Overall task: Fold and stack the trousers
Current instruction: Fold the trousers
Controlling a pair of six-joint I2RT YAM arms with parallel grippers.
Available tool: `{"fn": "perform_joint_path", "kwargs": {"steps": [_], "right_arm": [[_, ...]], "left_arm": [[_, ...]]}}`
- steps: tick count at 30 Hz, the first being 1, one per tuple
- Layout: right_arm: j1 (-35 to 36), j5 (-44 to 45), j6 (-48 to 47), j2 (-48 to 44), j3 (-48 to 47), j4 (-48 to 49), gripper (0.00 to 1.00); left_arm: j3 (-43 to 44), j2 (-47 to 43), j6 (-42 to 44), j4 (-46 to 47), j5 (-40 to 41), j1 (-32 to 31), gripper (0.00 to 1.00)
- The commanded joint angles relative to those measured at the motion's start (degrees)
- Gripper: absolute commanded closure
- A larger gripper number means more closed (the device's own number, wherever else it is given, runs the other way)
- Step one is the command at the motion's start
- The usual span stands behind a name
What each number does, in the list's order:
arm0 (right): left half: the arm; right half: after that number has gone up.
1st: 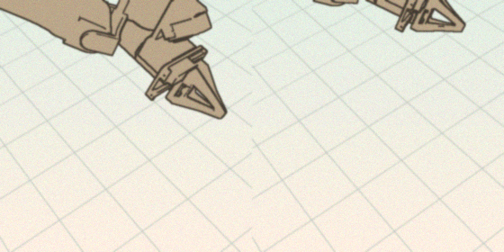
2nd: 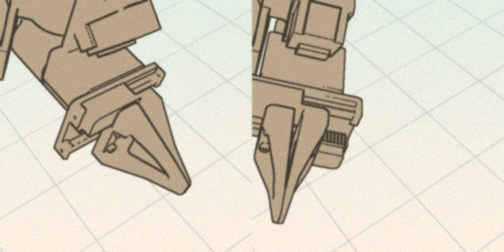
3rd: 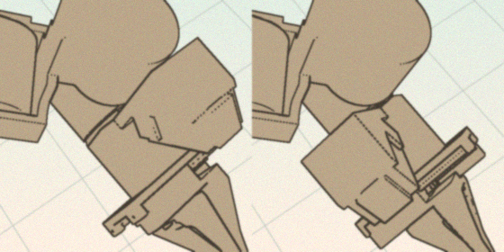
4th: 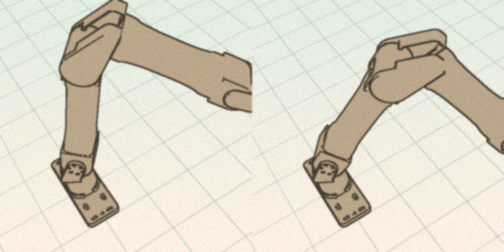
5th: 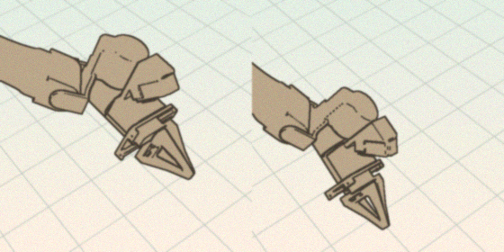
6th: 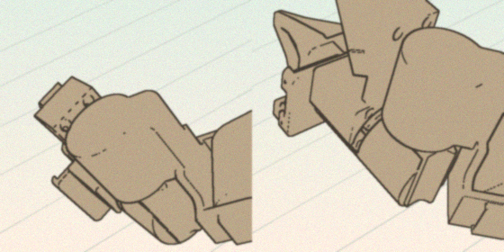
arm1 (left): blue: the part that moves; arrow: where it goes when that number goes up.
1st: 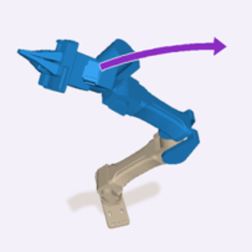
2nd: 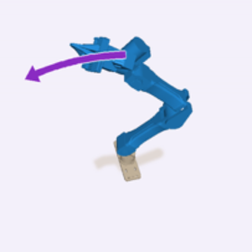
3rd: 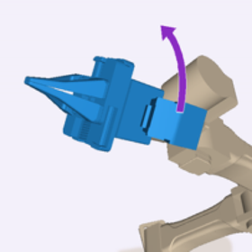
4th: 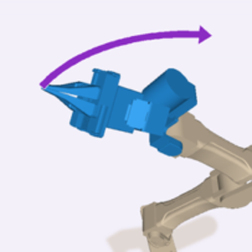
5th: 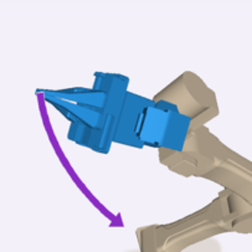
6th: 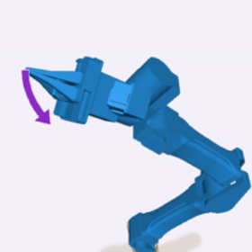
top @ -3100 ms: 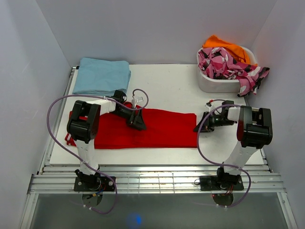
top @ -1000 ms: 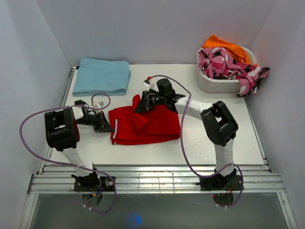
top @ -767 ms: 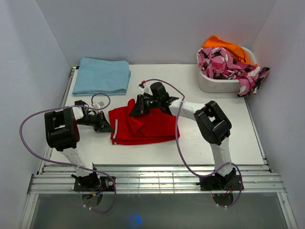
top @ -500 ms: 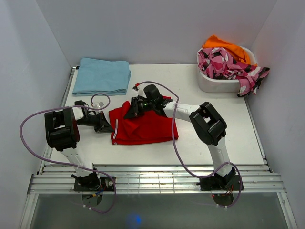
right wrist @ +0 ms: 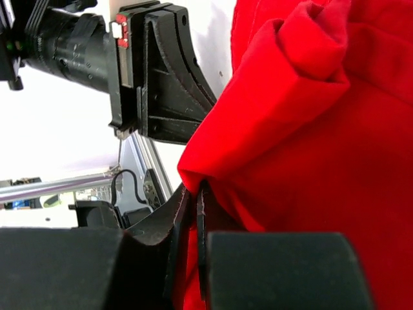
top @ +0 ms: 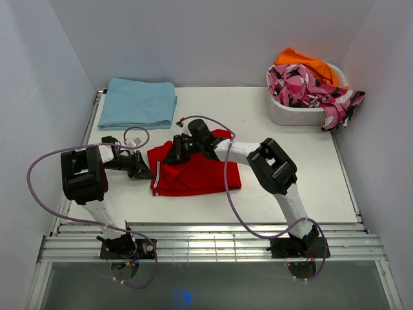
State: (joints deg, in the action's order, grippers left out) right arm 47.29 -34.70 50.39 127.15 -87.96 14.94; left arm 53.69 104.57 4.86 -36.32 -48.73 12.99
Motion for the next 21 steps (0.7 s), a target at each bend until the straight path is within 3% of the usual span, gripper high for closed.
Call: {"fn": "perform_joint_path", "kwargs": {"steps": [1, 18, 20, 21], "right_arm": [[1.7, 1.2, 3.3, 0.4, -4.1, 3.3, 0.92], [4.5, 4.2, 6.1, 4.2, -7.2, 2.3, 0.92], [4.7, 3.7, 6.1, 4.5, -7.1, 4.1, 0.87], [4.7, 3.2, 6.4, 4.5, -6.8, 5.1, 0.76]], "left_arm": [[-1.4, -1.0, 0.1, 1.4, 0.8, -1.6, 1.00], [-1.3, -0.8, -0.2, 1.6, 1.3, -2.1, 1.00], [-1.4, -1.0, -0.3, 1.6, 1.2, -2.1, 1.00], [-1.3, -1.1, -0.3, 1.7, 1.2, -2.0, 1.00]]}}
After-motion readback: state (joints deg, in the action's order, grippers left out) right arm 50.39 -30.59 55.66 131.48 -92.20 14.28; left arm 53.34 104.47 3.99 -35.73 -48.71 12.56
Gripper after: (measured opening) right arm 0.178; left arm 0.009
